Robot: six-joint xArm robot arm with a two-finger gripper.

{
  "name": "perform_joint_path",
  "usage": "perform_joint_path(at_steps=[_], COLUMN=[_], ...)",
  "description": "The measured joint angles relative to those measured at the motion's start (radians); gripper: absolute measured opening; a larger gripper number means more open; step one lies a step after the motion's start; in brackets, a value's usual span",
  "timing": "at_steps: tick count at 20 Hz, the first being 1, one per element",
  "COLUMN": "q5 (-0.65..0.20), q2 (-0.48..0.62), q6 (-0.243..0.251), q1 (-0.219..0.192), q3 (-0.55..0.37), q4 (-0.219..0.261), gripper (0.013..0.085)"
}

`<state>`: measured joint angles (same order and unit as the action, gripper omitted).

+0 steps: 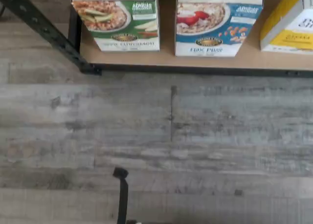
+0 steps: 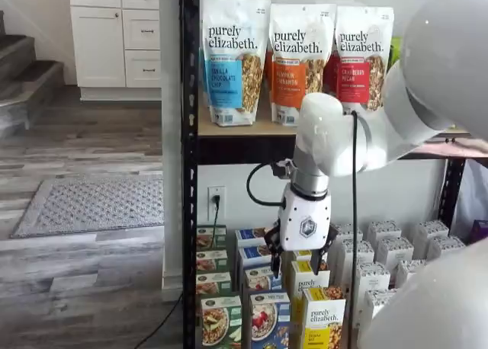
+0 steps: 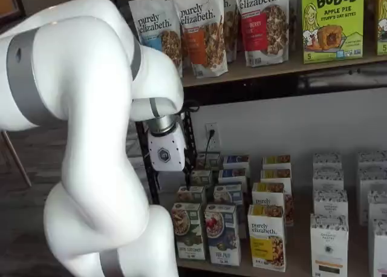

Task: Pick up the blue and white box that is on the bottom shelf, the second box from the left

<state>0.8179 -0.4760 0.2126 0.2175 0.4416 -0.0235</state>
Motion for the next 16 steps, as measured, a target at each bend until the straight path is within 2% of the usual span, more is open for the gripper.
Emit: perform_joint_path(at_steps=[3, 7, 16], q5=[-0.059, -0.108, -0.271], q2=[0.061, 0.133, 0.293], q6=[0.024, 0.025, -0.053], q1=[-0.006, -0.018, -0.051], q3=[0.012, 0.032, 0.057], q4=[0.042, 0.06, 0.006], gripper=[0.085, 0.085, 0.085])
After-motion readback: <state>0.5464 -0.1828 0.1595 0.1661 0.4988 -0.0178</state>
